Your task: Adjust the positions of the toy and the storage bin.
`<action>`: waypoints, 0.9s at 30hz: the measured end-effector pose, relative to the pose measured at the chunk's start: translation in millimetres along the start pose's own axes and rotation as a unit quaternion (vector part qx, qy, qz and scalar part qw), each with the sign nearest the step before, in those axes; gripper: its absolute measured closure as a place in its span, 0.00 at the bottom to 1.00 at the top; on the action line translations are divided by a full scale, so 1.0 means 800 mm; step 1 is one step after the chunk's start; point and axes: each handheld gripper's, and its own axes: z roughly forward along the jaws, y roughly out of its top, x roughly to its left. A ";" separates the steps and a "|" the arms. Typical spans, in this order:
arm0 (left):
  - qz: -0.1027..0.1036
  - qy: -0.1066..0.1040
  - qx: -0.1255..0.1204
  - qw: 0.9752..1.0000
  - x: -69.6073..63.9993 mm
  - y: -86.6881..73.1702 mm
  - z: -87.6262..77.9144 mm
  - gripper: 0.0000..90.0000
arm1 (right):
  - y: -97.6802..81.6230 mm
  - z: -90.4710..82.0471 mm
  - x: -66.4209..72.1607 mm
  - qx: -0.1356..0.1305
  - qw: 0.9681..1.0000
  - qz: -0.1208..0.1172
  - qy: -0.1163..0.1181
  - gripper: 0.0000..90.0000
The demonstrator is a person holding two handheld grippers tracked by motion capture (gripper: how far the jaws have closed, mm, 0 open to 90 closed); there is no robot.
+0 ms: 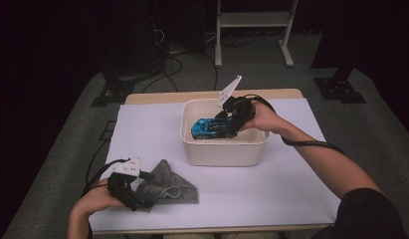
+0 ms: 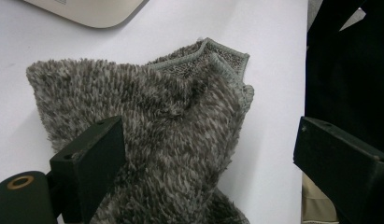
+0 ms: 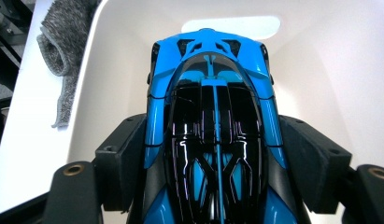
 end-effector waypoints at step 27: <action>0.004 0.002 -0.009 1.000 -0.002 -0.001 -0.006 0.08 | 0.005 0.038 -0.010 0.041 0.999 0.003 0.016 0.29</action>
